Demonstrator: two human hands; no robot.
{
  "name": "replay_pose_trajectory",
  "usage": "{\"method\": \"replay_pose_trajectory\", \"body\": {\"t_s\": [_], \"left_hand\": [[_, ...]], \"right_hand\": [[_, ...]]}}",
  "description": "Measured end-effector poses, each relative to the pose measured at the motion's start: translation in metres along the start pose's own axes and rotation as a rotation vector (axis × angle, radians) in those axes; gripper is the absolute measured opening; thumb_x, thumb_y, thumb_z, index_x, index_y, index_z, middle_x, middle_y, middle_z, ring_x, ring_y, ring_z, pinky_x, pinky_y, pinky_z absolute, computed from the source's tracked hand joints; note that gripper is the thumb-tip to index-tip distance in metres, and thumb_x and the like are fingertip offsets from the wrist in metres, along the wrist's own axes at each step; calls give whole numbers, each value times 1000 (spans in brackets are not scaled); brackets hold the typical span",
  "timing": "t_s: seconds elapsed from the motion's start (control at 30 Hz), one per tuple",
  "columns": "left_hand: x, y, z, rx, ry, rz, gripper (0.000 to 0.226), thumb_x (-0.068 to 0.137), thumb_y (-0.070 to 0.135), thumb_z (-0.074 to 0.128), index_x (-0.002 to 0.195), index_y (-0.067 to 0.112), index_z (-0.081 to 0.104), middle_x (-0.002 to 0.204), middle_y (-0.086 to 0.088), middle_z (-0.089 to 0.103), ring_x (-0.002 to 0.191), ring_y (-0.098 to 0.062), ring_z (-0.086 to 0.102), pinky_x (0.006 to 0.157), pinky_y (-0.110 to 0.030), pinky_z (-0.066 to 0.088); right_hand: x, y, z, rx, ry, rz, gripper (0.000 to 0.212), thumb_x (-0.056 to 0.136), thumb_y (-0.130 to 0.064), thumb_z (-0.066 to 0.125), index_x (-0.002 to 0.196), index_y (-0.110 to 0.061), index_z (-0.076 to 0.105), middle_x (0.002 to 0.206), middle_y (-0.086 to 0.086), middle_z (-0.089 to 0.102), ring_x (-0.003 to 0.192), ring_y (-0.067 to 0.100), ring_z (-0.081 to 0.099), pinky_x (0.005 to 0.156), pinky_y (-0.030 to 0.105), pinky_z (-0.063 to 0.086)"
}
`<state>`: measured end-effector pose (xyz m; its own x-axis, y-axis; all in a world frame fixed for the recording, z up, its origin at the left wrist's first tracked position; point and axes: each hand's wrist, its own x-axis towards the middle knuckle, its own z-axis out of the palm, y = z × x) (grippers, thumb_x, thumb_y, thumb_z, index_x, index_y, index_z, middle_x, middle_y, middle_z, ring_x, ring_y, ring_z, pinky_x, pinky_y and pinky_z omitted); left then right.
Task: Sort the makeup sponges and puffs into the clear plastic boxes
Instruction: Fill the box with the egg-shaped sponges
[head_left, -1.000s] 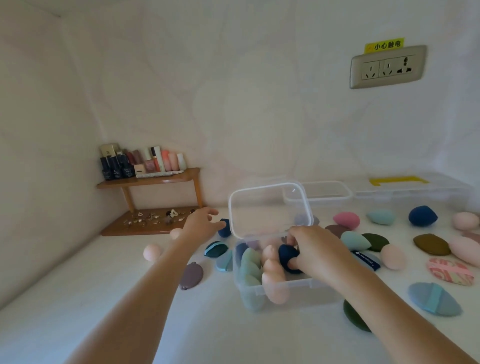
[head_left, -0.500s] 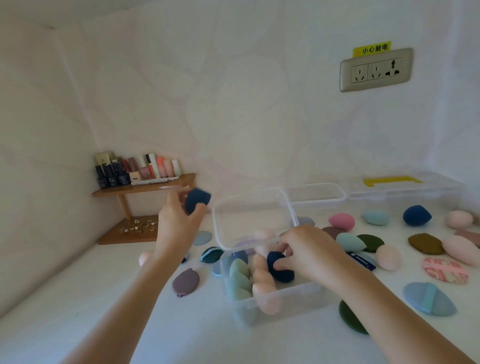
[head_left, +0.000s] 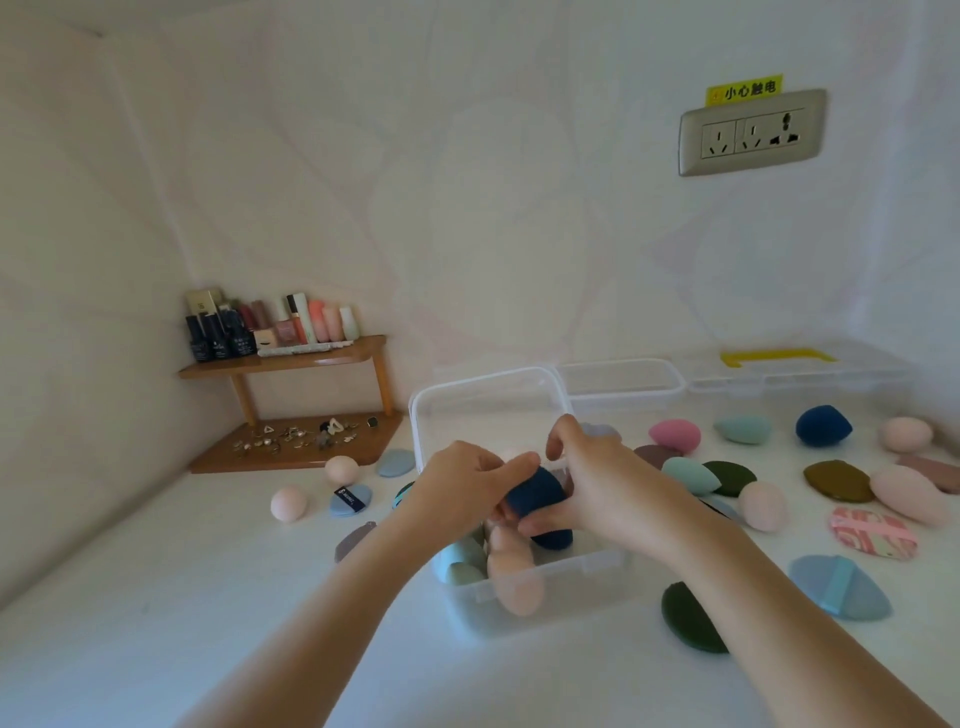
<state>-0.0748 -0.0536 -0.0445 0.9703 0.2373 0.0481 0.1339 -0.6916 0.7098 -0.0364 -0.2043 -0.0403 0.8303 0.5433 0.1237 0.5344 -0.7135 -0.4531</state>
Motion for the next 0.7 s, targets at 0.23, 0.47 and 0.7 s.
{"method": "replay_pose_trajectory", "body": {"t_s": [0.23, 0.47, 0.7], "left_hand": [[-6, -2, 5, 30, -34, 15, 51, 94, 54, 36, 87, 16, 70, 83, -4, 72, 86, -23, 66, 87, -35, 52], [-29, -10, 1, 218, -147, 199, 28, 90, 29, 55, 117, 32, 62, 95, 13, 64, 77, -2, 54, 72, -16, 47], [-31, -13, 6, 214, -104, 232, 26, 86, 26, 55, 111, 28, 64, 97, 2, 68, 89, -17, 60, 82, -33, 52]], "right_hand": [[-5, 6, -4, 27, -34, -54, 30, 79, -41, 68, 96, -25, 49, 99, -1, 46, 79, 13, 49, 60, 28, 45], [-6, 9, -10, -48, -195, -46, 17, 78, -33, 64, 67, -28, 51, 84, 1, 55, 64, 14, 48, 55, 24, 36], [-6, -1, -5, -124, -261, 11, 17, 83, -26, 64, 67, -22, 59, 63, -2, 50, 58, 14, 45, 49, 21, 32]]}}
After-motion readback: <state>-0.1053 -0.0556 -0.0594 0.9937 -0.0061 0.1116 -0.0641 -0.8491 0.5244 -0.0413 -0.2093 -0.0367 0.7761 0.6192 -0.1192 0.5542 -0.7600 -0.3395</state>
